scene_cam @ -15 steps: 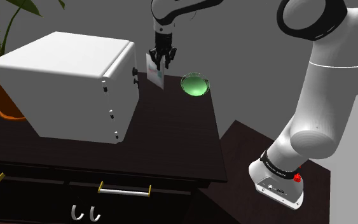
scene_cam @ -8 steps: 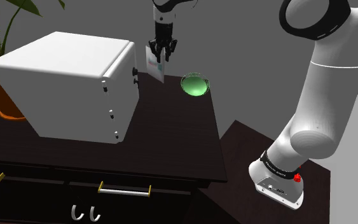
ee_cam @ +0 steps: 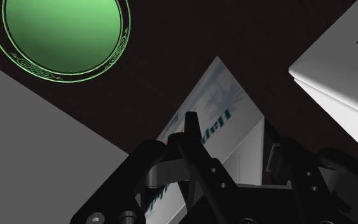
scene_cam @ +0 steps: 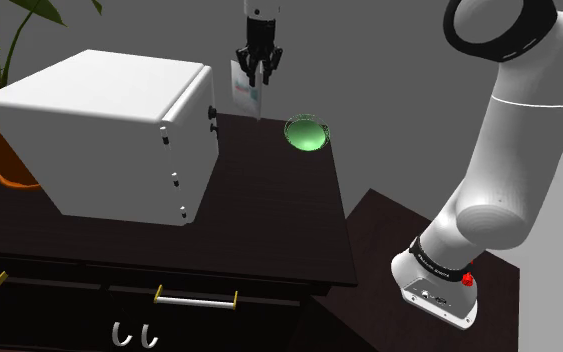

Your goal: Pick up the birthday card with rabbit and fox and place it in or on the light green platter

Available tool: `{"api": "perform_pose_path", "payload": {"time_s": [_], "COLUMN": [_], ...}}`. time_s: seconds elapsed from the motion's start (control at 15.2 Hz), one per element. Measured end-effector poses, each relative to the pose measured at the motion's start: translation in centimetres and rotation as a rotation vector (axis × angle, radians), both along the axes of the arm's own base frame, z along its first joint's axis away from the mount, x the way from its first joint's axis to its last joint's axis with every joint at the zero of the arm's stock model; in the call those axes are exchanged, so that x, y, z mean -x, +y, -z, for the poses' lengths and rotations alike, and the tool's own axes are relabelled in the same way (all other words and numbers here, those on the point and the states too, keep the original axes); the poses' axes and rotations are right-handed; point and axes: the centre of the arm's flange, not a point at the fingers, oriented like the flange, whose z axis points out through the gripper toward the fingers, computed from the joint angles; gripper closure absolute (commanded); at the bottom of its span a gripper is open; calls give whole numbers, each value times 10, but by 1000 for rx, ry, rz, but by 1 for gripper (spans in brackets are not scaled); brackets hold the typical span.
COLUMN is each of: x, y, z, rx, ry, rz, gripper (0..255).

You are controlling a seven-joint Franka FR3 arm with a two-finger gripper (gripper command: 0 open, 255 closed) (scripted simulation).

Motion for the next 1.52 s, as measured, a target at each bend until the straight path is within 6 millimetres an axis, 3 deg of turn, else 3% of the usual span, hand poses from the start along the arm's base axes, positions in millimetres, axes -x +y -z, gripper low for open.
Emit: {"api": "perform_pose_path", "payload": {"time_s": [1.06,1.52], "x": [133,138], "y": [-144,-152], "z": [-46,-19], "rx": [0,0], "ry": [0,1], "rz": [1,0], "gripper": [255,255]}}
